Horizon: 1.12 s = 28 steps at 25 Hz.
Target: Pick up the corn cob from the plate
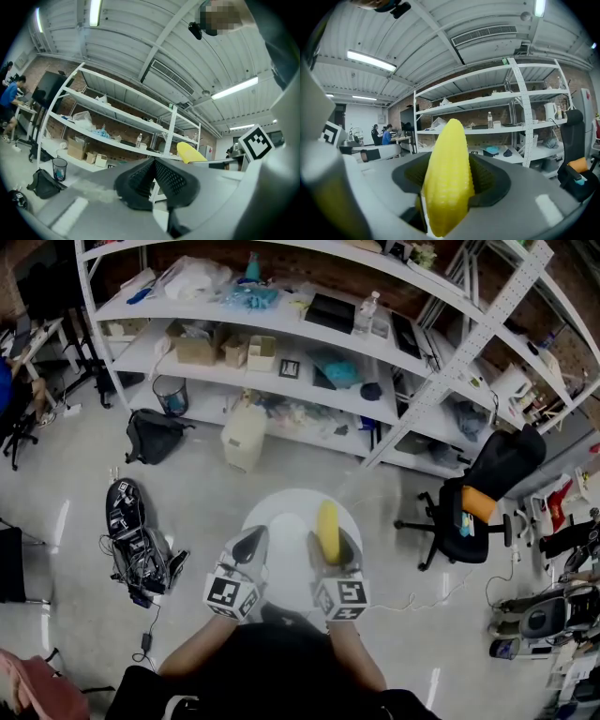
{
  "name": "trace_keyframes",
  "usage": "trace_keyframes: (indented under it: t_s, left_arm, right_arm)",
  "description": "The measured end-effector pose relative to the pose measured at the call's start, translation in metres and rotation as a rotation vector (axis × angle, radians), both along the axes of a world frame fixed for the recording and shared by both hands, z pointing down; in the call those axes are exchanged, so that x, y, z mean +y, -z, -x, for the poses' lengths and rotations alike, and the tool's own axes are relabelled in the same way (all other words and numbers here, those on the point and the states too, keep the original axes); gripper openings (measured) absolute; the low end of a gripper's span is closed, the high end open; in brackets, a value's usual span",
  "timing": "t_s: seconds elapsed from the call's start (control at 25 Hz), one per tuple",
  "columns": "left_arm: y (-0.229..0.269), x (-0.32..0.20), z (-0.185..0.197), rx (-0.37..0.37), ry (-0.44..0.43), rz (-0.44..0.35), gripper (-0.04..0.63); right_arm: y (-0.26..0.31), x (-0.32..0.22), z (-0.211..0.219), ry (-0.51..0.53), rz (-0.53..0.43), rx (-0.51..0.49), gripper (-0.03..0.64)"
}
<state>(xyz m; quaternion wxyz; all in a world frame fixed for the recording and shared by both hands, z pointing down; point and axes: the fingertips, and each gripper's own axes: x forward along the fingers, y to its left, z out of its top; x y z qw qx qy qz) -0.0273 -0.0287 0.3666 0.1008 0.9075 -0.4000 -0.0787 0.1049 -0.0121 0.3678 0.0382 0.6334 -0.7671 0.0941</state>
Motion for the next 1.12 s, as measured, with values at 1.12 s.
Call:
trace_keyframes:
  t_s: [1.12]
  left_arm:
    - [-0.0010, -0.0079, -0.0037, -0.005, -0.009, 0.016, 0.002]
  right_arm:
    - [0.0032, -0.0068, 0.0007, 0.006, -0.010, 0.004, 0.252]
